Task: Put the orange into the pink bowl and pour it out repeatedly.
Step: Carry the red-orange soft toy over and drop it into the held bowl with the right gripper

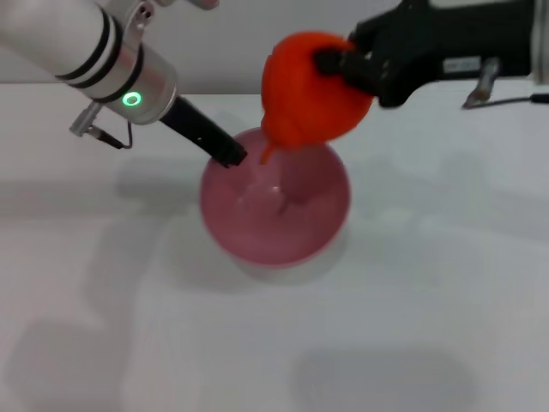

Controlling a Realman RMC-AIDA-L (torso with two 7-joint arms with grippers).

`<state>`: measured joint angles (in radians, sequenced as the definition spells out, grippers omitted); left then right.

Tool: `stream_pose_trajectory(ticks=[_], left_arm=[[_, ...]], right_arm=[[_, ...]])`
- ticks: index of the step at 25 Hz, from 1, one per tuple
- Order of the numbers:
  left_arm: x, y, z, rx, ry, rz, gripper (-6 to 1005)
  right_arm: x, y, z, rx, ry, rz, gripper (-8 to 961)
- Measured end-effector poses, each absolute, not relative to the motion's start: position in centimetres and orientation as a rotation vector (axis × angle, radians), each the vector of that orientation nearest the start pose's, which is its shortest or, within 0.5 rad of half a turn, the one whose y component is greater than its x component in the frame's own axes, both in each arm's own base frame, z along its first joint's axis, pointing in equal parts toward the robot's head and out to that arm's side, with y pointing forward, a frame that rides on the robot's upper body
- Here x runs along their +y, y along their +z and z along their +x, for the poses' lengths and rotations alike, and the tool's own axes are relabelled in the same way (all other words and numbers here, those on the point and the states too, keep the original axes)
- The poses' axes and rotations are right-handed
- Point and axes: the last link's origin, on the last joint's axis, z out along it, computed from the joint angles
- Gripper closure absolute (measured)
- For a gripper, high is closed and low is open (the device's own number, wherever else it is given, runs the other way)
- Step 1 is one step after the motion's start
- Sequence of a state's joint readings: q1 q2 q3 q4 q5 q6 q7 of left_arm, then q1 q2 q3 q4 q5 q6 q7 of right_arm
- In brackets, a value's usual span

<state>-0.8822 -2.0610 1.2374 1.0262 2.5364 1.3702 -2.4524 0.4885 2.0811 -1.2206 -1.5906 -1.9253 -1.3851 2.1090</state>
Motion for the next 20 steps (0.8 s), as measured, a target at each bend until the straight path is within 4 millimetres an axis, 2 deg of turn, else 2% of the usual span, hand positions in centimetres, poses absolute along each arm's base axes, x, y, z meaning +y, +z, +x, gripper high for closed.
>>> stream_pose_trajectory(ticks=[7, 17, 20], left_arm=[[42.0, -1.3, -12.7, -0.775, 0.300, -2.649, 954], [42.0, -1.2, -12.8, -0.776, 0.307, -2.648, 954], [42.0, -1.2, -12.8, -0.773, 0.309, -2.649, 954]], right_arm=[[35.4, 3.5, 9.3, 0.316, 0.491, -2.773, 895], [35.6, 3.3, 9.6, 0.338, 0.488, -2.772, 887], [35.6, 3.3, 9.8, 0.346, 0.488, -2.772, 756]])
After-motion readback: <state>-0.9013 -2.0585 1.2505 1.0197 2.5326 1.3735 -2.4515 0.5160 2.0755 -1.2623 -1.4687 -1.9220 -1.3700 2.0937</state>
